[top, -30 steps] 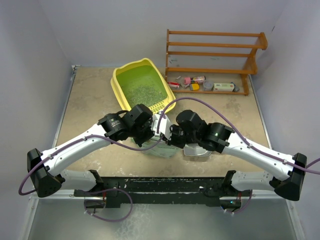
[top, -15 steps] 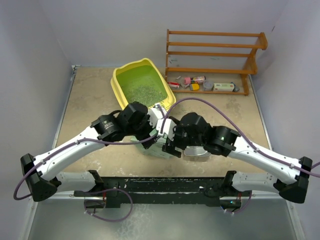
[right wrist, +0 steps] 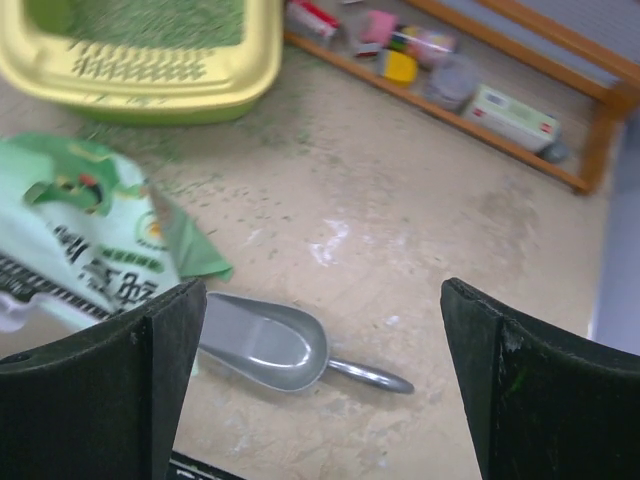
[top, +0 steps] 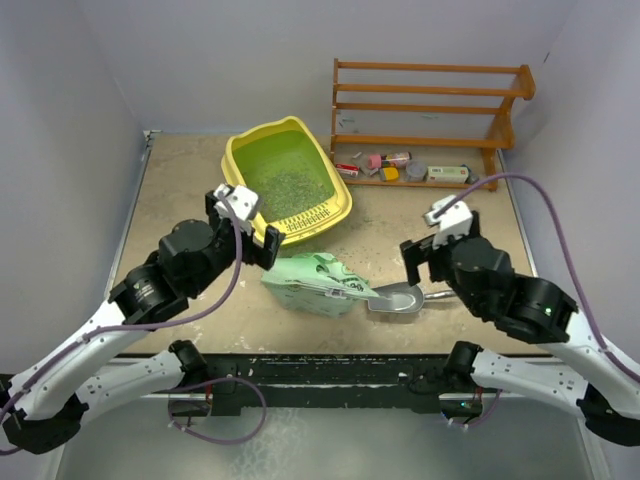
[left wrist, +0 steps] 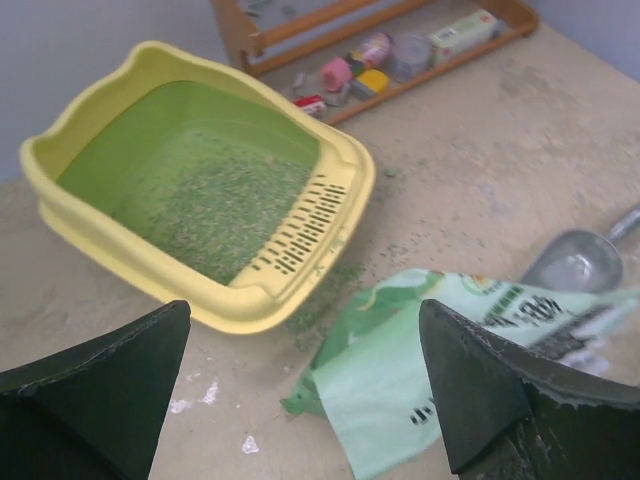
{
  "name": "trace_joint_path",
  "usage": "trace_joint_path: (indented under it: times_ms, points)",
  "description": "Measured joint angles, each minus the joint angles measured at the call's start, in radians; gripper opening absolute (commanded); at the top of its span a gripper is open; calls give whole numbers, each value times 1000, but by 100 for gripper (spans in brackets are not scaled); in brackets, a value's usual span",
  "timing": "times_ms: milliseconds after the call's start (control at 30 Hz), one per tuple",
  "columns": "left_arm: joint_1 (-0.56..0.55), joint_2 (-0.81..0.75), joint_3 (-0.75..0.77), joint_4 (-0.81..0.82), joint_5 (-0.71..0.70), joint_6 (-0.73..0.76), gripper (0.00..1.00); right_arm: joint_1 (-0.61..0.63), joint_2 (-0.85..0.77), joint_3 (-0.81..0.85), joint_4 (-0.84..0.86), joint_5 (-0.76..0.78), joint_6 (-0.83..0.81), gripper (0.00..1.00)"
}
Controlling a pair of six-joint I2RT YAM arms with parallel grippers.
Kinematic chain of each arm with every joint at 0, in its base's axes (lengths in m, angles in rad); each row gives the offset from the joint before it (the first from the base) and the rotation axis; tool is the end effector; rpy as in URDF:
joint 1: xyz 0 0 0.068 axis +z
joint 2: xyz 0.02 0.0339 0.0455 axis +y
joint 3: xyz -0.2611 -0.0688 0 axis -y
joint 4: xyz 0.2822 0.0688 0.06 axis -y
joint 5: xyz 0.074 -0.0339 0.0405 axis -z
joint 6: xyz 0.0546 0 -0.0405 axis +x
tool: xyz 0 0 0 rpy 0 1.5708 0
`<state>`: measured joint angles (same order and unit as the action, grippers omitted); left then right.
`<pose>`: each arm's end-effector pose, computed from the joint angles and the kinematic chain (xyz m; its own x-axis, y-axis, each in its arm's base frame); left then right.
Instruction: Fill the litter box with clean litter
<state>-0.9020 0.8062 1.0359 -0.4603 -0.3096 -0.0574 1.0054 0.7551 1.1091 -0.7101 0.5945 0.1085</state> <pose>0.1514 -0.1647 0.3958 -0.1738 0.1318 -0.9759 0.5543 0.8322 0.0137 0.1252 0.1403 0.4050 -0.2310 -0.1966 -0.9529 -0.3956 0.9138 -0.0926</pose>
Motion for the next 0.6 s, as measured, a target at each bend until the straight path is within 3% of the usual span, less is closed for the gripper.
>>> trace_joint_path:
  times_ms: [67, 133, 400, 500, 600]
  points:
    - [76, 16, -2, 19, 3, -17, 99, -13, -24, 30, -38, 79, 37, 100]
    - [233, 69, 4, 42, 87, -49, 99, -19, -22, 83, -73, 132, 59, 100]
    - [791, 356, 5, 121, 555, -232, 99, -53, 109, 270, -180, 170, 107, 100]
    - [940, 402, -38, 156, 699, -303, 99, -171, 154, 270, -193, 79, 108, 100]
    - [970, 409, -70, 171, 757, -332, 99, -318, 194, 258, -189, -32, 106, 100]
